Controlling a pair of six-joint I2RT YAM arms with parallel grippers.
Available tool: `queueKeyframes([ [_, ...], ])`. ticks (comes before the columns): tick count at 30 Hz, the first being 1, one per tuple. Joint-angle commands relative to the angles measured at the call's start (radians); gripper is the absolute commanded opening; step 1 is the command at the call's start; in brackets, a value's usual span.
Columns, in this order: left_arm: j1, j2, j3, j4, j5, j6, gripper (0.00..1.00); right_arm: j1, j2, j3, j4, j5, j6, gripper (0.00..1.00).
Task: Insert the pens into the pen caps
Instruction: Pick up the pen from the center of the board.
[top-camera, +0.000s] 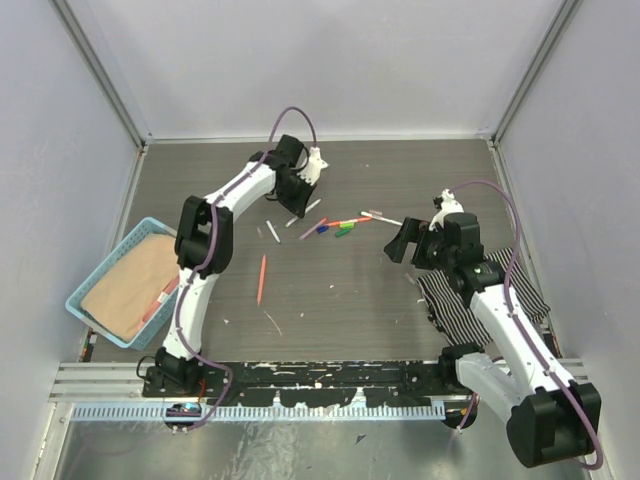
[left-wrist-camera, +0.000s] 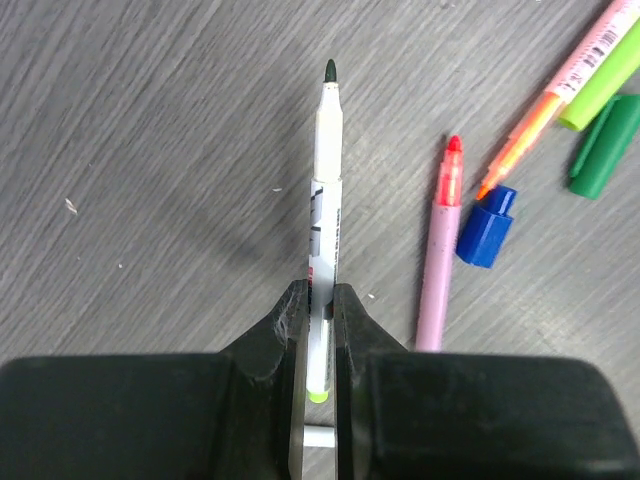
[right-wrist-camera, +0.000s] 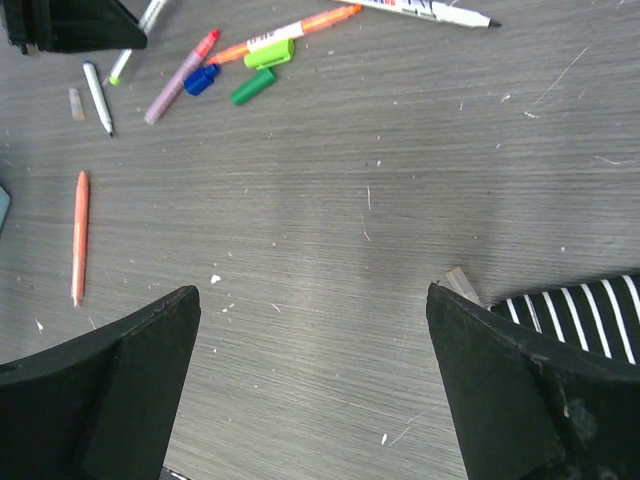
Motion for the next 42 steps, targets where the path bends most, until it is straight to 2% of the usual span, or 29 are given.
queueKeyframes([
  [1,0.0,-0.116,-0.053,0.067,0.043,-0.09,0.16,0.004,-0.068,0.005,0.042,0.046,0.045,1.0],
  [3,-0.005,-0.178,-0.103,0.098,0.081,-0.165,0.16,0.004,-0.08,-0.002,0.064,0.037,0.069,1.0],
  [11,-0.082,-0.422,-0.386,0.291,0.063,-0.364,0.16,0.005,-0.112,-0.048,0.204,-0.007,0.244,1.0],
  [17,-0.216,-0.564,-0.55,0.359,0.068,-0.433,0.16,0.021,-0.107,-0.095,0.358,0.001,0.411,0.99],
  [20,-0.284,-0.614,-0.622,0.415,0.021,-0.512,0.16,0.057,-0.117,-0.127,0.429,0.044,0.489,0.97],
  [25,-0.366,-0.685,-0.722,0.505,-0.053,-0.648,0.16,0.188,-0.128,-0.16,0.499,0.182,0.545,0.96],
  [28,-0.399,-0.719,-0.756,0.519,-0.11,-0.684,0.16,0.232,-0.129,-0.17,0.508,0.223,0.566,0.95],
  [31,-0.413,-0.74,-0.775,0.526,-0.122,-0.693,0.17,0.247,-0.095,-0.179,0.527,0.201,0.586,0.91],
  [36,-0.418,-0.745,-0.774,0.516,-0.121,-0.671,0.17,0.276,-0.008,-0.181,0.591,0.137,0.607,0.77],
  [42,-0.425,-0.745,-0.767,0.505,-0.119,-0.661,0.17,0.303,0.064,-0.174,0.659,0.112,0.643,0.69],
])
